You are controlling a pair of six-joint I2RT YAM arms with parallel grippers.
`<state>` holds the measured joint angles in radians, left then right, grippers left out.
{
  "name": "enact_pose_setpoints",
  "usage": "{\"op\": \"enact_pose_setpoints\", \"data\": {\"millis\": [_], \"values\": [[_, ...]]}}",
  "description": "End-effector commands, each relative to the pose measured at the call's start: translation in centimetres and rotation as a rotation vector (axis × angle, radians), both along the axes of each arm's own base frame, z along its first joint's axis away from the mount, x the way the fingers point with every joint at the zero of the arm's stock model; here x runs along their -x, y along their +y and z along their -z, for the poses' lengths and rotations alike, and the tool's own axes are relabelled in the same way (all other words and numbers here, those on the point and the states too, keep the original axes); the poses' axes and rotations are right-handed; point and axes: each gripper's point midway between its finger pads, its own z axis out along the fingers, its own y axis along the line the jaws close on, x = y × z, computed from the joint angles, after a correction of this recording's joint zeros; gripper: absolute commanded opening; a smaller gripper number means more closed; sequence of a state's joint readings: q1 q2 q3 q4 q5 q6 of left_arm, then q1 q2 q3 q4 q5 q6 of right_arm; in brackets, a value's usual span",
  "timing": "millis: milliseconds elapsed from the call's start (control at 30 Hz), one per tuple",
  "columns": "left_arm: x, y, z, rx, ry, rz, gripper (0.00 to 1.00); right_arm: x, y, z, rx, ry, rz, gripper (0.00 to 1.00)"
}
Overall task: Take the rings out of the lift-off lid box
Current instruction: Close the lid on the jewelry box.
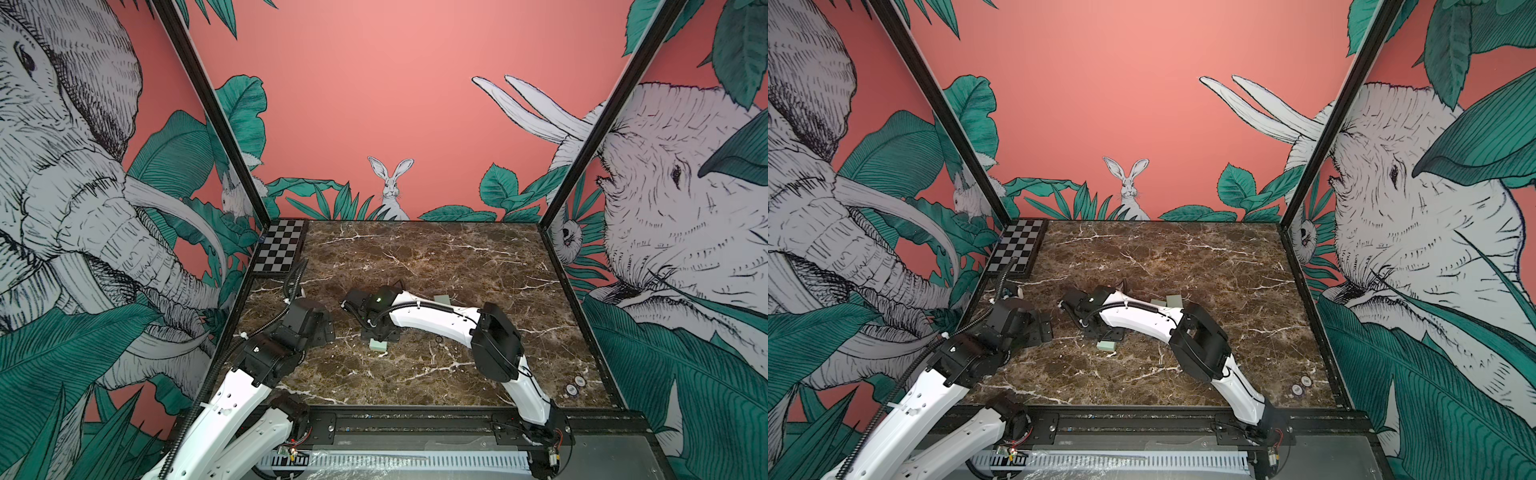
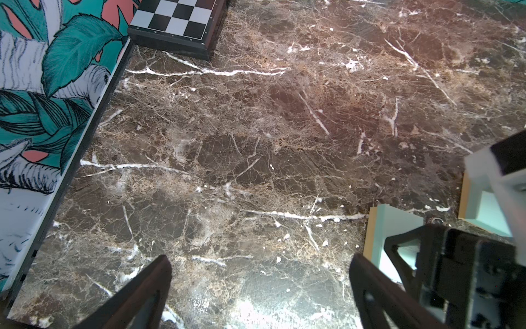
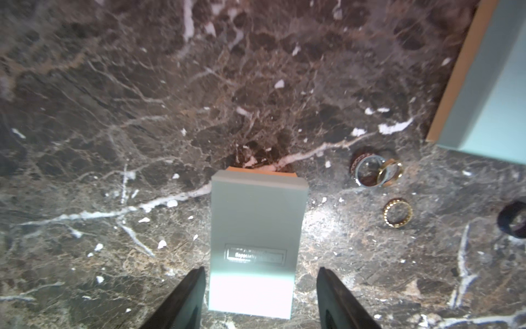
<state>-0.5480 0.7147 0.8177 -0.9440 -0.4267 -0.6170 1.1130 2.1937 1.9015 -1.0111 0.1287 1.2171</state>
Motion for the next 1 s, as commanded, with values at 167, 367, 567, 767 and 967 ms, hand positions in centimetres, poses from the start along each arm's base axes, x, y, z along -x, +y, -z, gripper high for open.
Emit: {"op": "enact_pose_setpoints", "data": {"millis": [167,367,567,767,967], "values": [[0.2,0.4,0.2,-0.009,0.006,-0.017,0.99,-0.1,-0.3,-2.3,0.022,-0.08,-0.007,0.53],[0.2,0.5,0.2,-0.01,0.007,-0.02,0.99,0.7,1.5,0.2,-0.074,-0.014,-0.04,0.13],[0.2,0.4,0.3,-0.013,0.01,-0.019,0.99,-0.3,0.7,0.7,-0.033,-0.046,-0.046,0.11],[0.1,0.4,0.5,-0.018,0.016,-0.018,0.99,-0.4,-0.5,3.4,-0.01,0.001,-0.029,0.11],[0.0,0.3,0.7,-0.022,0.027,-0.014,0.99,-0.4,-0.8,4.4,-0.015,0.02,-0.034,0.11]]}}
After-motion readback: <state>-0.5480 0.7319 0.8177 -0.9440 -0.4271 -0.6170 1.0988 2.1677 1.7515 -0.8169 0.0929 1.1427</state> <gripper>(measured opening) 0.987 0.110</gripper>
